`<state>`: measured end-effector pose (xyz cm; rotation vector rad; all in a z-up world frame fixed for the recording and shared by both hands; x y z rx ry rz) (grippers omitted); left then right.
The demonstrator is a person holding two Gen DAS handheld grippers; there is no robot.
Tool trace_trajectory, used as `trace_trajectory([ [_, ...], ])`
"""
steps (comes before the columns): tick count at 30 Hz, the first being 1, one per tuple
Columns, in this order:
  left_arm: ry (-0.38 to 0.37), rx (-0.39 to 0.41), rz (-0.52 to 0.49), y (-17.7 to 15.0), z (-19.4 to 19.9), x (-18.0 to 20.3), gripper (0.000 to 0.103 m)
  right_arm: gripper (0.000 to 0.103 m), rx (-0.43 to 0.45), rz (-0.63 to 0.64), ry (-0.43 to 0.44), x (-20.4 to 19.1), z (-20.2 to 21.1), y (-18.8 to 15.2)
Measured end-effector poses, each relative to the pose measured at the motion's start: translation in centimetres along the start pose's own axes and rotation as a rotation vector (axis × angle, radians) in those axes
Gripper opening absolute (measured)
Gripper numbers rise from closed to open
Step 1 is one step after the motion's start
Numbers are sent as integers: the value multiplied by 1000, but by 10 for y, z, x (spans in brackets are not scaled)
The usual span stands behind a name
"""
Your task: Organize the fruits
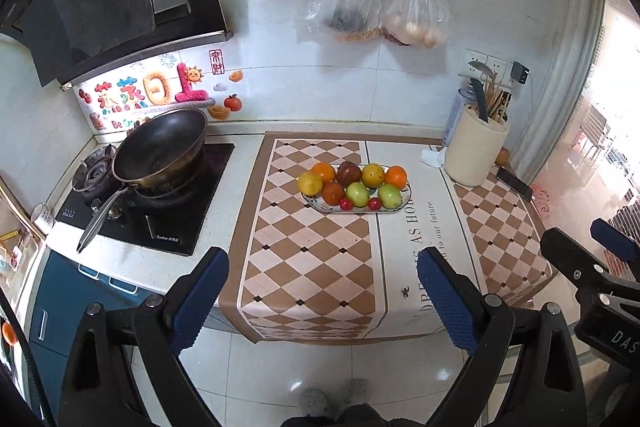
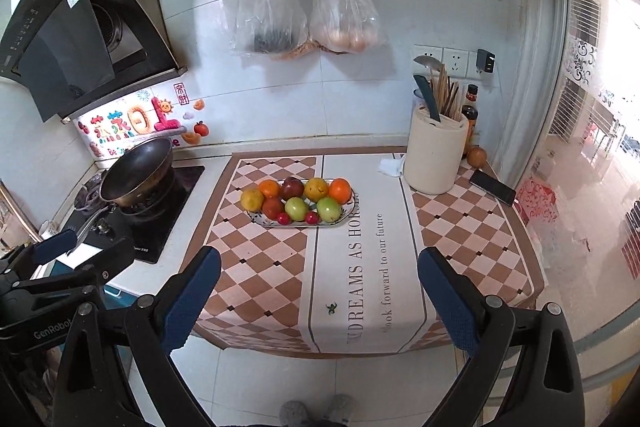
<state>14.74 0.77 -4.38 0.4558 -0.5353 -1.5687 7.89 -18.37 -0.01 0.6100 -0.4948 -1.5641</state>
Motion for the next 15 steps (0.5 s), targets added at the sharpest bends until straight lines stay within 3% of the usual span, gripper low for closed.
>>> trace_trajectory([
  [15,12,-8,36,4,-16,-7,97,101,-24,-3,3,2,-32,11],
])
Point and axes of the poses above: each gripper's, at about its wrist camera, not at the fingertips, and z roughly against the way its jaws point, x to its right, y to its top, the point moved 5 cm from there along -z, roughly the way its jaws point, and after that the axes turned 5 degrees about -x, right-handed, at the moved point
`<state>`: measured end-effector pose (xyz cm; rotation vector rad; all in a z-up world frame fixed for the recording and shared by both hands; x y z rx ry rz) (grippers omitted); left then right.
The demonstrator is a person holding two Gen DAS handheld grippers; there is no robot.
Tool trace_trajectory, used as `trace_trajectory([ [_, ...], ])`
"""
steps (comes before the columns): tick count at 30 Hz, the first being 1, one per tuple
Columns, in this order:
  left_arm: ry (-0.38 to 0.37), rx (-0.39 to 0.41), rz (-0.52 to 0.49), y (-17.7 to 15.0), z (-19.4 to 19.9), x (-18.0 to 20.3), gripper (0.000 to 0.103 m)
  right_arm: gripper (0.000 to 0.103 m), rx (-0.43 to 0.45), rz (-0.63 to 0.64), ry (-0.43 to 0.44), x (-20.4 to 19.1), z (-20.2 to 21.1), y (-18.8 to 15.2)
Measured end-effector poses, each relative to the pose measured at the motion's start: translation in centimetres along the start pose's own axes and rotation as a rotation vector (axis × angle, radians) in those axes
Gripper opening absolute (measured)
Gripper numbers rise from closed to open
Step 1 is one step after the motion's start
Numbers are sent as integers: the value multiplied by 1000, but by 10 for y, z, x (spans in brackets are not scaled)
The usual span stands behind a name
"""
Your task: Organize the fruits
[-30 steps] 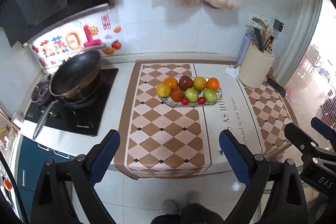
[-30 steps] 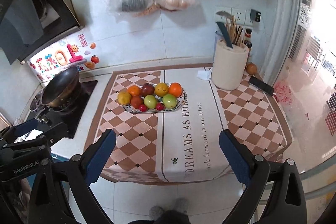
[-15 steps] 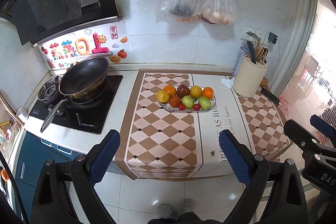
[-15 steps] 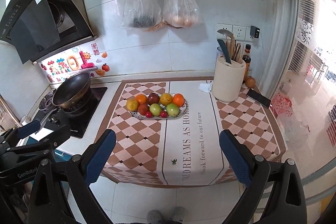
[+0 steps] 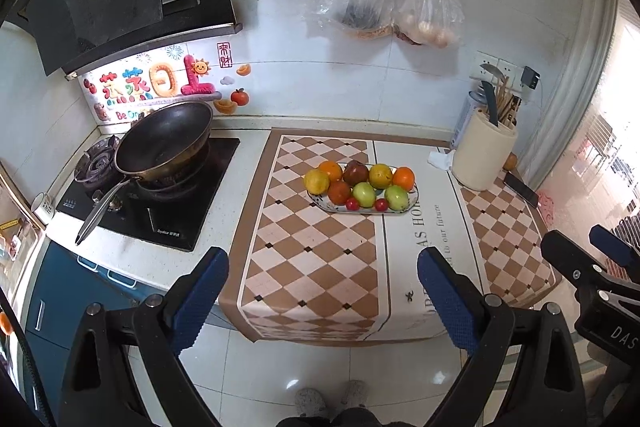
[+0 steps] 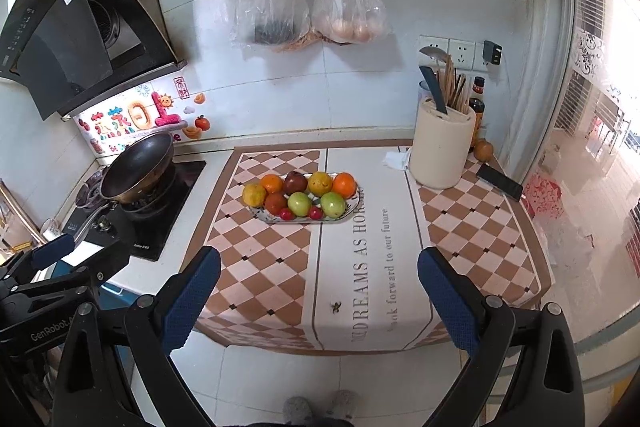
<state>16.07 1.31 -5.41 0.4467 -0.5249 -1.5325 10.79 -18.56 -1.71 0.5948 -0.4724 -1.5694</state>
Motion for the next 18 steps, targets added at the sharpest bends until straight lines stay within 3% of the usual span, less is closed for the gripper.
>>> trace_trajectory([
  [4,8,-8,-2,9,-16,0,97,101,-1,-5,-11,2,-18,12],
  [6,12,-10,1,14,-25,-1,103,101,4,-2,-20,2,-28,18],
  [18,64,-41,1,42,-78,-3,103,101,-34,5,-48,1,-99,49],
])
Point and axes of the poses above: each gripper's, at about its wrist camera, not at the fingertips, and z roughly against the way its jaws point, x to its right, y to its top, the point moved 5 cm from there along -z, roughly the way its jaws point, and after that the axes turned 5 degrees about -x, right-handed, at the moved point
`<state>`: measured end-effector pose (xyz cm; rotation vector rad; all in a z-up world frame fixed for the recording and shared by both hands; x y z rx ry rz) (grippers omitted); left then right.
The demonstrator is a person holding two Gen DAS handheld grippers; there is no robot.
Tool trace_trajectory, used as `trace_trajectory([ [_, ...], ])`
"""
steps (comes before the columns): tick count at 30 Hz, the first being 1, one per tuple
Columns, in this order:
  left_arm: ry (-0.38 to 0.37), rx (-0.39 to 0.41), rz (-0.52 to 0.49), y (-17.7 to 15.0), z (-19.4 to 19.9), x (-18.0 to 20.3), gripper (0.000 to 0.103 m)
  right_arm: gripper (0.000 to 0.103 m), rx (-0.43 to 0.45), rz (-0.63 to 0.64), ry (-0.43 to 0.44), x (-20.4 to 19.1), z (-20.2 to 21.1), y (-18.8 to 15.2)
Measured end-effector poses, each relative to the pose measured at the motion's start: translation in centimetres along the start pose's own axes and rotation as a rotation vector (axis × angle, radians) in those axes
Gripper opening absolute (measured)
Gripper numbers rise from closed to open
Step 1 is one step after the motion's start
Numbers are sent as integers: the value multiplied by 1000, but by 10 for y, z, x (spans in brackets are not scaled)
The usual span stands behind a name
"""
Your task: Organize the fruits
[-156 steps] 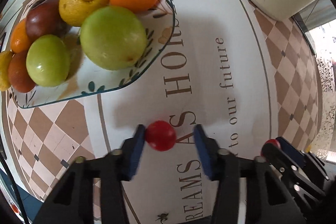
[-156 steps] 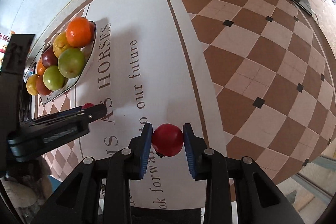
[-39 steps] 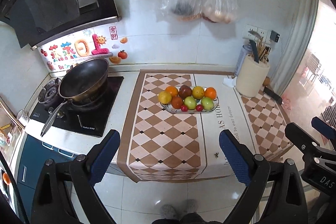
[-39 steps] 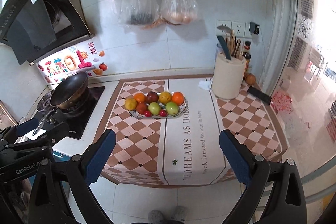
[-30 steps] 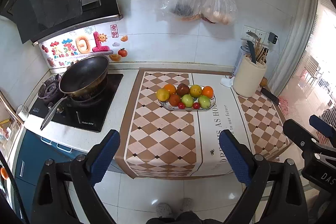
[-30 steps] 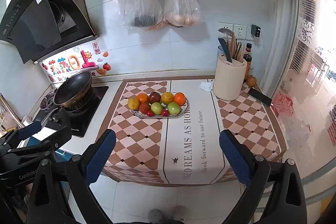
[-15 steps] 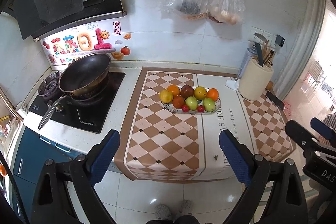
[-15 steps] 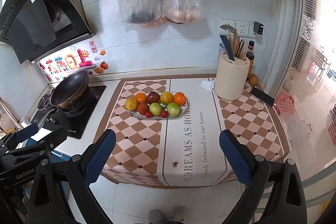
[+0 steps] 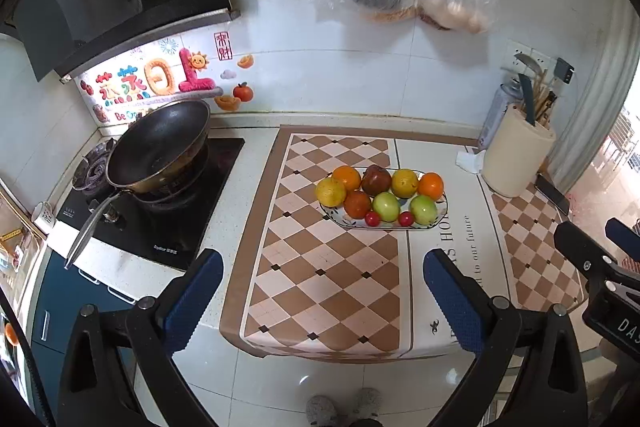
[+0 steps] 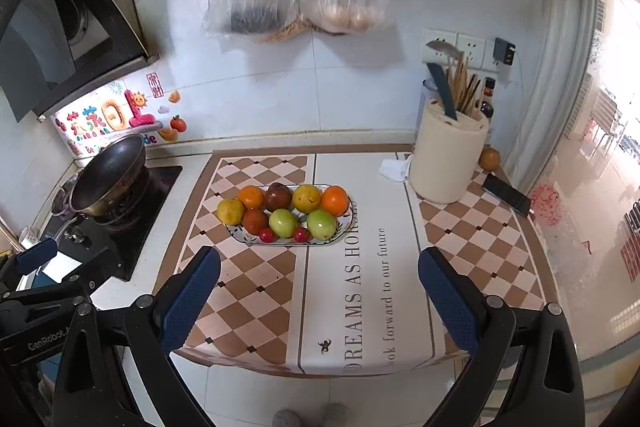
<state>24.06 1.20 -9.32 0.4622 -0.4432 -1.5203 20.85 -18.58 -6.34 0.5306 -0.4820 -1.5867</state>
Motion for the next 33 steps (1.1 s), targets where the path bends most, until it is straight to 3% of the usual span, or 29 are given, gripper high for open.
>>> trace_trajectory([
  [11,10,-39,-1,11,-27,2,103,101,-59,-1,-9,5,-37,3],
  [33,1,-49,-3,9,-29,5,103,101,-81,19,-22,11,-42,-6],
])
Point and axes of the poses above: each gripper's, at about its wrist camera, not at the fingertips, and z roughly against the way its jaws point, x to its right, y to its top, the point moved 5 cm from there along -z, roughly the way its jaws point, and after that the axes turned 5 degrees about -x, right-handed, at the moved point
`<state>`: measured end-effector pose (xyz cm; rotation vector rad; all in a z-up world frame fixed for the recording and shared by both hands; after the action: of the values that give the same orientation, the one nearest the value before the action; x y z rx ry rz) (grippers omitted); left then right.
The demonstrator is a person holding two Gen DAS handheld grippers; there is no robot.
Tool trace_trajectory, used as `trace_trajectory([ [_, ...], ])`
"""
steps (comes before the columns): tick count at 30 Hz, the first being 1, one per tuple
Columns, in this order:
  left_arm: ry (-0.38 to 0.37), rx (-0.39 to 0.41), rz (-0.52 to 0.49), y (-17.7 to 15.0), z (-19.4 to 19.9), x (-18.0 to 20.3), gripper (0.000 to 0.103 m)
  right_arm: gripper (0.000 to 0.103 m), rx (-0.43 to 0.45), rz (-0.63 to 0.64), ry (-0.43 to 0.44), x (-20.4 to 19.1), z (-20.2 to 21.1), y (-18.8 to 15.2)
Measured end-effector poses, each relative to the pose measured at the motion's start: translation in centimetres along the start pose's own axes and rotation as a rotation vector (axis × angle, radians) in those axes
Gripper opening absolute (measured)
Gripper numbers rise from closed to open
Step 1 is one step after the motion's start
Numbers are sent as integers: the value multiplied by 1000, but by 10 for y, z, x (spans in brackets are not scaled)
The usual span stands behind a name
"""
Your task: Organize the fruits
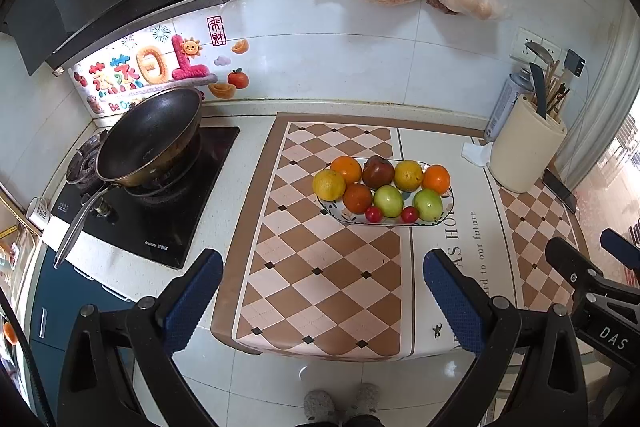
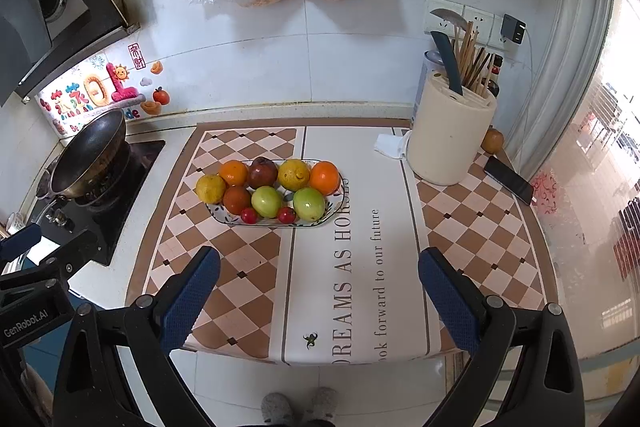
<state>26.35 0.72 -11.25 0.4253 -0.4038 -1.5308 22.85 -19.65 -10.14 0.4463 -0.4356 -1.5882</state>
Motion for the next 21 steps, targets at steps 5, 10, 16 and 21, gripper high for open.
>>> trace_trajectory([
  [5,0,1,4,-3,2,0,103,101,7,7,5,0,4,0],
  [10,2,0,2,-5,3,-1,103,101,10,7,9,-1,7,0],
  [16,0,2,4,-5,3,-1,103,101,9,7,12,-1,8,0],
  [21,10,9,13,-8,7,-3,103,101,12,8,9,0,9,1],
])
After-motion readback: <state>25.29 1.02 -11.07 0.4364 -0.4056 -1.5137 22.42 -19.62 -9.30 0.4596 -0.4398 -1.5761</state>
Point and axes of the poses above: each gripper's, at about its wrist camera, not at the fingertips, and z roughly against the way its jaws point, x to its right, y to its top, the point moved 5 cm from there along -z, roughly the way its jaws point, and after that the axes turned 5 degrees about -x, right-handed, at the moved point
